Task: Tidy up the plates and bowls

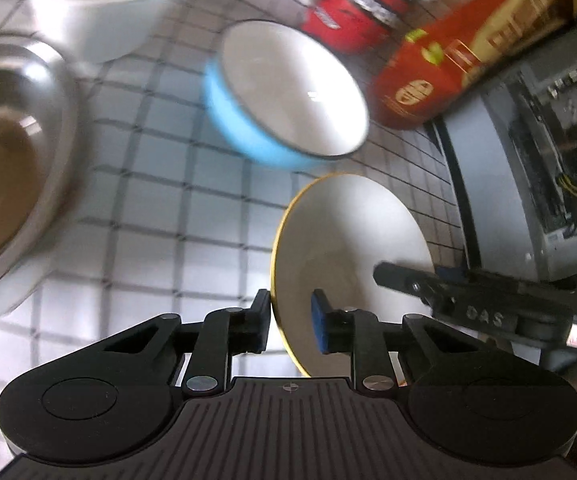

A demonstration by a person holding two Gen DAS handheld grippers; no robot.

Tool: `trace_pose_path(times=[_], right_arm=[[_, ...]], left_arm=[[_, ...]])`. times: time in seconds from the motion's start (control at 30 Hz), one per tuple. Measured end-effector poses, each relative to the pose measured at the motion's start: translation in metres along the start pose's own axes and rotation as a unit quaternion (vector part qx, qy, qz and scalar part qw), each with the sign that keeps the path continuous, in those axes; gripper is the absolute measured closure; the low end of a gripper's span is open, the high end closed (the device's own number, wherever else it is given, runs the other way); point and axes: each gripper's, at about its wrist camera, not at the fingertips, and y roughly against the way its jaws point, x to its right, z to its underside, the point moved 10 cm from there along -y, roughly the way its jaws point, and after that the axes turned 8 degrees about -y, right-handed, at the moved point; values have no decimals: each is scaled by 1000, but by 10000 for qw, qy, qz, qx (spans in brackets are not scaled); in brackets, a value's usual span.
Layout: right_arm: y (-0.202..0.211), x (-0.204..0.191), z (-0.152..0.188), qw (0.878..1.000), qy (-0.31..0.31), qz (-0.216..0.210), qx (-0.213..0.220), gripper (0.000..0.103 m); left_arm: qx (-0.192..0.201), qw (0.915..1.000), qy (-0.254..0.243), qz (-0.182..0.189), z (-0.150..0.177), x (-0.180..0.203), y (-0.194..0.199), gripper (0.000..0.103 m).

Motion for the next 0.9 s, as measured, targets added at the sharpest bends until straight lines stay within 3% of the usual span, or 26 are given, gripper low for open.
trace_pose_path(times=[0.17, 0.3, 0.77, 0.9], right_arm=[[1, -28, 23, 9983, -65, -517, -251, 54], [1, -43, 34, 9976, 44, -642, -270, 54], [-4, -59, 40, 9938, -149, -1048, -350, 54], [-2, -57, 40, 9930, -230, -1115, -301, 54]], left_arm=[[123, 9989, -114, -429, 4, -21, 20, 79], [174, 9972, -233, -685, 0, -29, 26, 79], [144, 9955, -156, -922, -7, -48, 35, 78], [44, 9954, -149, -947, -6, -46, 34, 72]])
